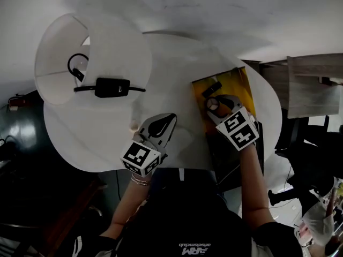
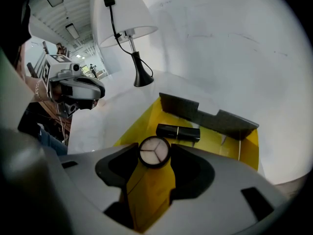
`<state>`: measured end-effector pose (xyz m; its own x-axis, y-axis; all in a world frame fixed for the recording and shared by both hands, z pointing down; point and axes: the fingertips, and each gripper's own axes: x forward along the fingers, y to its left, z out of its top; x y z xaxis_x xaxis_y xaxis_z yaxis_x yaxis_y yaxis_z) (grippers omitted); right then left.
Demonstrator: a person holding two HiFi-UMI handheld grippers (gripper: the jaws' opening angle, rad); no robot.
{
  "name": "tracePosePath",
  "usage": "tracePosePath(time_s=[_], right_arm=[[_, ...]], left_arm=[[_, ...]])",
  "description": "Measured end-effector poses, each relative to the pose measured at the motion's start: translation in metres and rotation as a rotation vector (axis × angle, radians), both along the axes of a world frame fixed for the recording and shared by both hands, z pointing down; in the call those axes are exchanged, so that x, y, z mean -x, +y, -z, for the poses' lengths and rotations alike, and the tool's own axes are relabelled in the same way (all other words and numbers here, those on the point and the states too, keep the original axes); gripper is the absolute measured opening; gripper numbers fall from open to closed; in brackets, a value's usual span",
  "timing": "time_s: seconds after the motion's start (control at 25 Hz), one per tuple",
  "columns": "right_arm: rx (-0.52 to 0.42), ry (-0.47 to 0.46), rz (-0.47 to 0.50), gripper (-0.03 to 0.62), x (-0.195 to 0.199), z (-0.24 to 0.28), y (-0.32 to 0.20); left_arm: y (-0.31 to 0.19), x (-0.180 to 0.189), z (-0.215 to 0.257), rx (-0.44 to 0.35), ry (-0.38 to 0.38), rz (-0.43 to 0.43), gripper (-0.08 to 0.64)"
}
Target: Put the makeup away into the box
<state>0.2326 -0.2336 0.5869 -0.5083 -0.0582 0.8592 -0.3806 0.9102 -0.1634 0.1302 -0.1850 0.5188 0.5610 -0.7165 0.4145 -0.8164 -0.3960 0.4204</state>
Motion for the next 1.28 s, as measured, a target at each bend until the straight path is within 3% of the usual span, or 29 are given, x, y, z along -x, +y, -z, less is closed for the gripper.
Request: tracePosePath(time_s=[0.44, 0.64, 1.04, 1.28], right_arm=[[0.035, 0.026, 0.022, 0.239, 0.002, -0.005, 0.006], [0.004, 0.035, 0.008, 0.264, 0.0, 0.004, 0.004], [-0.123, -0.051, -0.033, 0.262, 0.0, 0.062, 0.003], [-0.234, -0.121, -0.049, 0.189, 0.002, 0.102, 0.006]], left_arm=[[0.003, -0.006, 0.005, -0.008, 0.008, -0.009, 0.017], [0.008, -0.001, 0.011, -0.017, 0.002, -0.001, 0.017], [0.023, 0.007, 0.034, -0.07, -0.018, 0.005, 0.017], [0.039, 0.014, 0.052, -0.109, -0.034, 0.043, 0.017]])
